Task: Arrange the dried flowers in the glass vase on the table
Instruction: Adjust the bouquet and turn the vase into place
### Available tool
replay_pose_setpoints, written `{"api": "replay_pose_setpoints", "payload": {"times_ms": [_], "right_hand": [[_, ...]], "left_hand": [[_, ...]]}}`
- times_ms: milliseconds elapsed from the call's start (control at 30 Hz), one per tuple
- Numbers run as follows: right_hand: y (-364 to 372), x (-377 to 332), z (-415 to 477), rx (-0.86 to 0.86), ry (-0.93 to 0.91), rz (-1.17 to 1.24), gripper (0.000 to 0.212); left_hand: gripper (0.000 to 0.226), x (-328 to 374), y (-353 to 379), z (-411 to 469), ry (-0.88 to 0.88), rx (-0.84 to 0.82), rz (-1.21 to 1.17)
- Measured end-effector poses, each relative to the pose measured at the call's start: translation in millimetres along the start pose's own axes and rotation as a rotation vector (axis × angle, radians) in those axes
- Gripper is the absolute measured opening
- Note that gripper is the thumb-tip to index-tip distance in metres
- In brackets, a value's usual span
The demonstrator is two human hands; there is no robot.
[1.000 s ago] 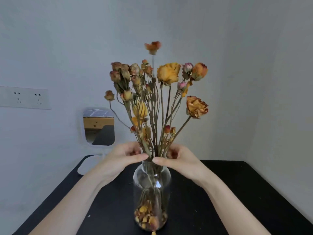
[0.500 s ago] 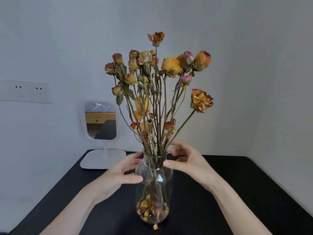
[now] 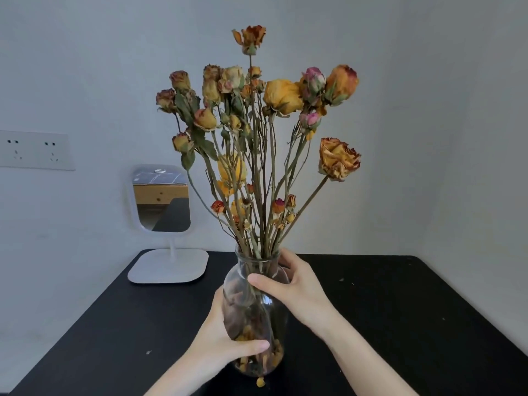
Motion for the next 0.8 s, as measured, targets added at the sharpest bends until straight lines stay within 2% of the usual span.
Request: {"api": "replay_pose_setpoints", "payload": {"times_ms": [200,400,667,800], "right_hand": [[-18.9,-14.2,22.3,0.065,-0.029,0.025,0.046],[-48.7,-20.2,67.6,0.139,-0.039,0.046,0.049],[-68.1,26.8,110.2,0.164,0.050,0.071,0.042],[-67.6,51.4,122.9,0.139,0.087,0.073,0.037]], "left_hand": [[0.103,9.4,-2.7,33.1,-0.039,0.030,0.065],[0.109,13.0,8.0,93.2,-0.075,0.042,0.060],[0.126,-25.3,29.3,144.6,-0.145,0.020,0.013],[0.125,-49.8,34.6,155.4,-0.194,0.018,-0.019]]}}
Point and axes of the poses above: each hand's wrist, its own z-axis towards the middle knuckle, its own y-axis out of the palm, x = y × z, the point moved 10 cm from there along z, towards the middle knuckle, and after that the axes turned 7 degrees about x, right-handed, at the moved point
